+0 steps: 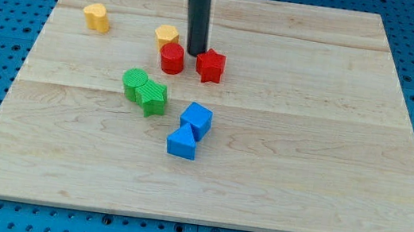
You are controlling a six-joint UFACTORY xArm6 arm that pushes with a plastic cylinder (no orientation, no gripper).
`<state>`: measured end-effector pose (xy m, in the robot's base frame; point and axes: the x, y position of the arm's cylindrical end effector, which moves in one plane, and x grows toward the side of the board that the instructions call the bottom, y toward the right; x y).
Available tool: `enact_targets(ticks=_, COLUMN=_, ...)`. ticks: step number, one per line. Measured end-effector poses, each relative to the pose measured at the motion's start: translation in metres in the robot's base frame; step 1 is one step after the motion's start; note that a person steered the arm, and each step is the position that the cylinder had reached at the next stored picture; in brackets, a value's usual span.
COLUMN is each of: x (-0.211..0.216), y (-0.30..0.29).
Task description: Place the yellow hexagon diagonal to the yellow heart
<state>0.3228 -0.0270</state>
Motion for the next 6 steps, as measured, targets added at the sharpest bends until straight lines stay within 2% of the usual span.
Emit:
enact_targets(ticks=1, x=-0.014, y=-0.052)
enact_targets(ticks=2, x=-0.011, y=-0.087)
enact_targets(ticks=3, x=-0.010, y=-0.074)
enact_targets(ticks=4, x=-0.014, y=-0.105)
enact_targets(ticks=6, x=-0.060, y=-0.128)
